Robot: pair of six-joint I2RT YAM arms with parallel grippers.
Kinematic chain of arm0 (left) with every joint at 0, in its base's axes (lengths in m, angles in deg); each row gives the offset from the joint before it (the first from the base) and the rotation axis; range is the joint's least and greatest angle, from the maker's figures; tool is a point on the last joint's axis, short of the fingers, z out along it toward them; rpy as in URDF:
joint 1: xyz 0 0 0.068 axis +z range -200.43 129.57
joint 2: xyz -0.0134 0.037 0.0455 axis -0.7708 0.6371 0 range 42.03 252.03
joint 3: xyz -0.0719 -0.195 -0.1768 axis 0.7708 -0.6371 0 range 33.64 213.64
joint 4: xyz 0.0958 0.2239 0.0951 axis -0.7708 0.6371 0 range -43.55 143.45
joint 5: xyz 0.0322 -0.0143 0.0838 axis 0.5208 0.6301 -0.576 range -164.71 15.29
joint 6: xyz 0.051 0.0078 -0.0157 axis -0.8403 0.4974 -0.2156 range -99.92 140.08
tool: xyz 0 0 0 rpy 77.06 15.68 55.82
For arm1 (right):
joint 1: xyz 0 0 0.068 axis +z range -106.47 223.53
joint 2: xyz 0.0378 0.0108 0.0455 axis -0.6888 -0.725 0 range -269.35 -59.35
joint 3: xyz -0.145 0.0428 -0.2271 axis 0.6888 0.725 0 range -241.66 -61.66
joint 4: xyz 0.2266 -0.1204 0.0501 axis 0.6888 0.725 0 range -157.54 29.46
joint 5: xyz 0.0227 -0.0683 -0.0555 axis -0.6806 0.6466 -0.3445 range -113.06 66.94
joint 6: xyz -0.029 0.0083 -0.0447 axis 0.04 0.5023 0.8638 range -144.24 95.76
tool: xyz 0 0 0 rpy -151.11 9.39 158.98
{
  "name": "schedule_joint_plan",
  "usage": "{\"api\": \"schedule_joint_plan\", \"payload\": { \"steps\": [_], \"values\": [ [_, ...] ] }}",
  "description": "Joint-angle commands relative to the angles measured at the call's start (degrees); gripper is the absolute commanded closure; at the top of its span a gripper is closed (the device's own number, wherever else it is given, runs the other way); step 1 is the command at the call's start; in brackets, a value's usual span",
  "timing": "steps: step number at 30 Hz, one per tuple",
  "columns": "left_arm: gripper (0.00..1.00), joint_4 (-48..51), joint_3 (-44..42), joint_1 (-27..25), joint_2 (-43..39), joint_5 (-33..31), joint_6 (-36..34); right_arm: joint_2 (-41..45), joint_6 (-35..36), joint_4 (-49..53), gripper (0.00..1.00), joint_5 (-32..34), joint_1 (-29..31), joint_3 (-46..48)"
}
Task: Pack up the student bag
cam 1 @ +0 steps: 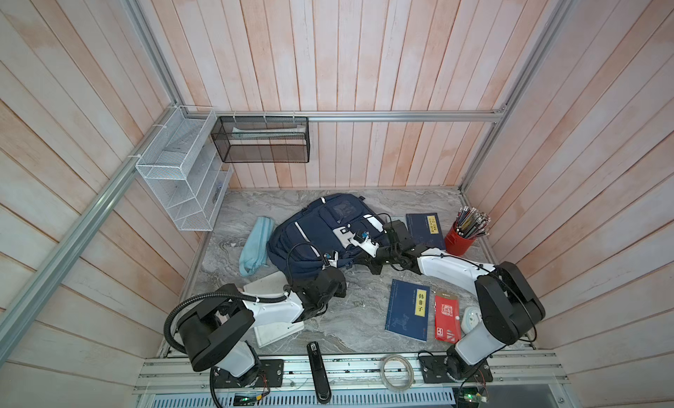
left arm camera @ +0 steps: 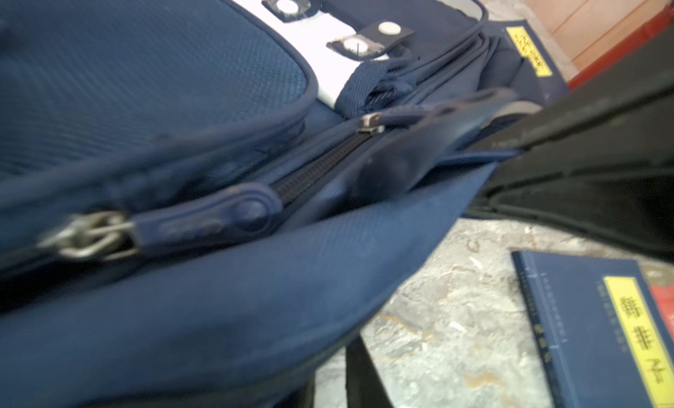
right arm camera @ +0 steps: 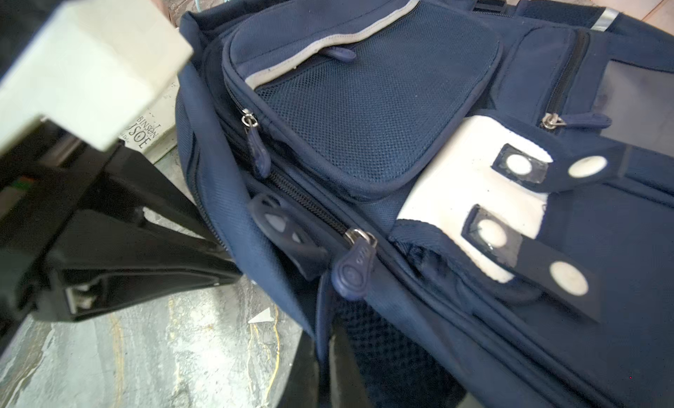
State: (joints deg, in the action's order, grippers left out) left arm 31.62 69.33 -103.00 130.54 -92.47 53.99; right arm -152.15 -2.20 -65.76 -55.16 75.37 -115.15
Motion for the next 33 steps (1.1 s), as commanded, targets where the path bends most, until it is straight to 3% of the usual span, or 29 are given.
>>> {"api": "schedule_joint_plan", "payload": {
  "steps": [1, 3, 13, 18, 20, 23, 33],
  "values": [
    [0.73, -3.5, 2.4, -0.5, 1.5, -0.1, 0.2, 0.2, -1.1, -1.5, 1.0, -3.4, 0.4, -1.0],
    [0.68, -5.6, 2.6, -0.5, 2.6, -0.2, 0.0, -0.1, -1.2, -1.3, 1.0, -3.2, 0.5, -1.2],
    [0.66, -5.6, 7.1, -0.3, 8.3, -7.2, -2.2, 0.0, -1.7, -1.3, 1.0, -4.5, 1.2, -1.3],
    [0.62, -6.2, 8.6, 0.9, 9.5, -6.5, -2.6, -0.2, -1.5, -0.6, 1.0, -4.1, 1.4, -1.4],
    [0.71, -5.4, 9.2, 1.4, 9.7, -6.5, -2.5, -0.2, -1.3, -0.6, 1.0, -3.6, 1.4, -1.3],
    [0.99, -5.6, 8.1, 1.8, 8.2, -6.0, -1.9, -0.3, -1.0, -0.7, 1.0, -2.7, 1.4, -1.0],
    [1.0, 5.2, 2.8, 2.1, -1.9, -3.5, 3.7, -1.6, -2.5, -0.3, 1.0, 2.8, 0.3, -1.8]
  ]
}}
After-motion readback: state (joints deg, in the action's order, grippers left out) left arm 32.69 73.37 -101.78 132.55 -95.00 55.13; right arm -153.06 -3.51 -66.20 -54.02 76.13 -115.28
